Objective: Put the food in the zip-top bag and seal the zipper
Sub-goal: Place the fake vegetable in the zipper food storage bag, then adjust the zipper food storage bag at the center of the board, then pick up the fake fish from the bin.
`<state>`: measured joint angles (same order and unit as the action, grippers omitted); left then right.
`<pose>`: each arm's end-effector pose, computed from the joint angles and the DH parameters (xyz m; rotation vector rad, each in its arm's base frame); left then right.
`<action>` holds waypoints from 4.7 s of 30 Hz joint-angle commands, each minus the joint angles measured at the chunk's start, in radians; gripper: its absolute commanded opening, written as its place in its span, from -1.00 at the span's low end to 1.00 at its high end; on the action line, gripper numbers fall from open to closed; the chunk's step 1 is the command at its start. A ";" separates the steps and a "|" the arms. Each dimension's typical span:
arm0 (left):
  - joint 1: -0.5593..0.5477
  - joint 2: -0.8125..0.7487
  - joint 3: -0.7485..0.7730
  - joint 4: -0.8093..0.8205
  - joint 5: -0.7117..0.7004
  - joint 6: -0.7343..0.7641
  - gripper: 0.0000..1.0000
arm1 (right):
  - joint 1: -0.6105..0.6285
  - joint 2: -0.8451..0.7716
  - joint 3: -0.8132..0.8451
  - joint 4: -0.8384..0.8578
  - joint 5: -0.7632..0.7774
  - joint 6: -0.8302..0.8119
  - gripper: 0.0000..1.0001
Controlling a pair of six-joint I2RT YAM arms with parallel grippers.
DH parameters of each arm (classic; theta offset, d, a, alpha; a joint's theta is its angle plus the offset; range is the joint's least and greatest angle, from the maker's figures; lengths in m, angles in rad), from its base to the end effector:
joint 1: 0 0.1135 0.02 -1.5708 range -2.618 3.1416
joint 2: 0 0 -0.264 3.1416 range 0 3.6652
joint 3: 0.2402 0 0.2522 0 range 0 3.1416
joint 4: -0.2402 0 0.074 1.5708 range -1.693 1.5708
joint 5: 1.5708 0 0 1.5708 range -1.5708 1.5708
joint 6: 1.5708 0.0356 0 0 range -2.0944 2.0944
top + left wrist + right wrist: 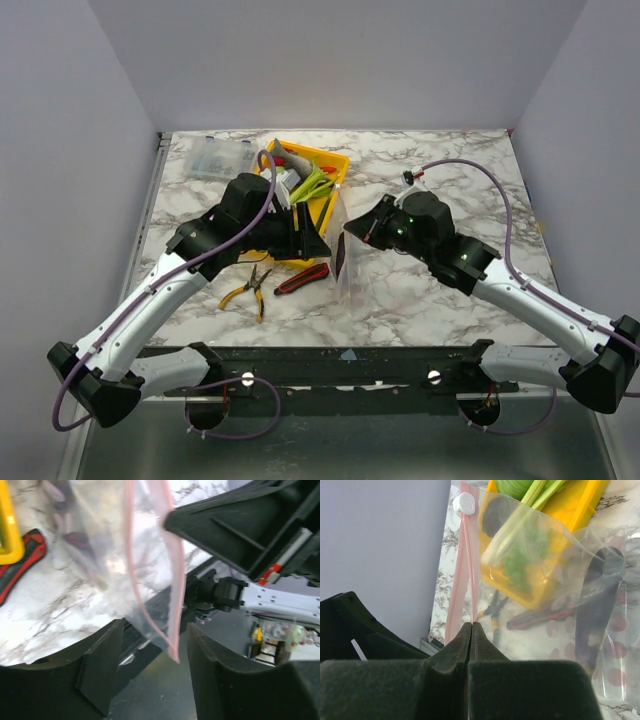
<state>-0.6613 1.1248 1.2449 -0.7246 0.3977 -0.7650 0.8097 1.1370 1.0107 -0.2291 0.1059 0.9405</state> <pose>0.1731 -0.1521 0.3799 0.1284 2.3982 -1.1837 0.1835 0.1872 0.3436 0.2120 2.0657 1.0373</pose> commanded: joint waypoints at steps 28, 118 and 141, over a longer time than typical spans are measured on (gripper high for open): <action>-0.059 0.442 0.553 0.035 0.214 -0.070 -1.00 | -0.012 -0.083 0.380 -0.480 0.377 -0.429 -0.99; 0.048 0.567 0.407 0.044 0.199 0.056 0.26 | -0.027 -0.018 0.079 -0.226 0.462 -0.565 -0.99; 0.405 0.521 0.193 0.439 -0.370 0.098 0.33 | -0.026 -0.045 0.016 -0.157 0.349 -0.536 -0.99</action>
<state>-0.2760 1.6337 1.5223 -0.6453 0.1417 -0.6125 0.7834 1.1210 1.0378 -0.4122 0.4767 0.4030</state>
